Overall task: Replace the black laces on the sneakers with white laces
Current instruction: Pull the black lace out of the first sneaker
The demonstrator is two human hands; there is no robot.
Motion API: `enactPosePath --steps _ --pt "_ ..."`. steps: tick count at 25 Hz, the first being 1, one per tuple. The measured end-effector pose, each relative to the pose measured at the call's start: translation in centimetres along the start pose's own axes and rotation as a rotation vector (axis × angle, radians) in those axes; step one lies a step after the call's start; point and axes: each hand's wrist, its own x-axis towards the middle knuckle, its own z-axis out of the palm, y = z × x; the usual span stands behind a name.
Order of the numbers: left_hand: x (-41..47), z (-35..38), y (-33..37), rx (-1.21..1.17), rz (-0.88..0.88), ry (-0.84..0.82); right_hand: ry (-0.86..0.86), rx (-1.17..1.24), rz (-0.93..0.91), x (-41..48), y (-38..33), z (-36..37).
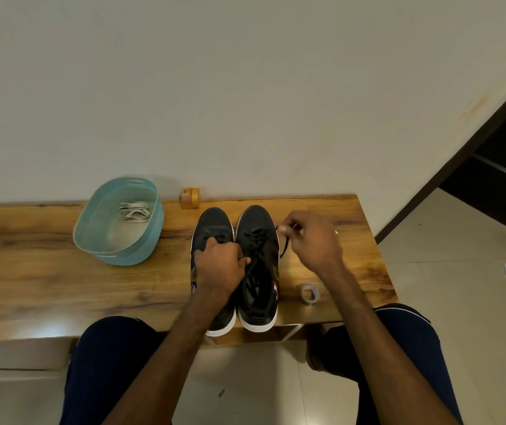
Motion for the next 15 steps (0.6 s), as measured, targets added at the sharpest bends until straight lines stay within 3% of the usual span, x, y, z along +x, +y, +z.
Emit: enactPosePath --steps 3,5,8,10,13,15 --pt "0.0 0.1 0.1 0.015 -0.013 -0.004 0.476 0.601 0.191 0.7 0.7 -2.7" --pt "-0.2 0.1 0.2 0.004 -0.012 0.023 0.607 0.593 0.314 1.0 2.0 -3.8" --pt "-0.2 -0.2 0.3 -0.084 -0.005 0.106 0.280 0.008 0.350 0.7 2.8 -2.5" --pt "-0.3 -0.3 0.5 -0.160 0.033 0.150 0.031 -0.230 0.272 0.1 1.6 -0.3" --pt "-0.3 -0.2 0.8 -0.266 0.110 0.162 -0.279 -0.085 0.176 -0.6 -0.1 2.1" --pt "0.1 -0.1 0.7 -0.535 0.090 0.161 -0.394 -0.019 0.165 -1.0 -0.6 3.1"
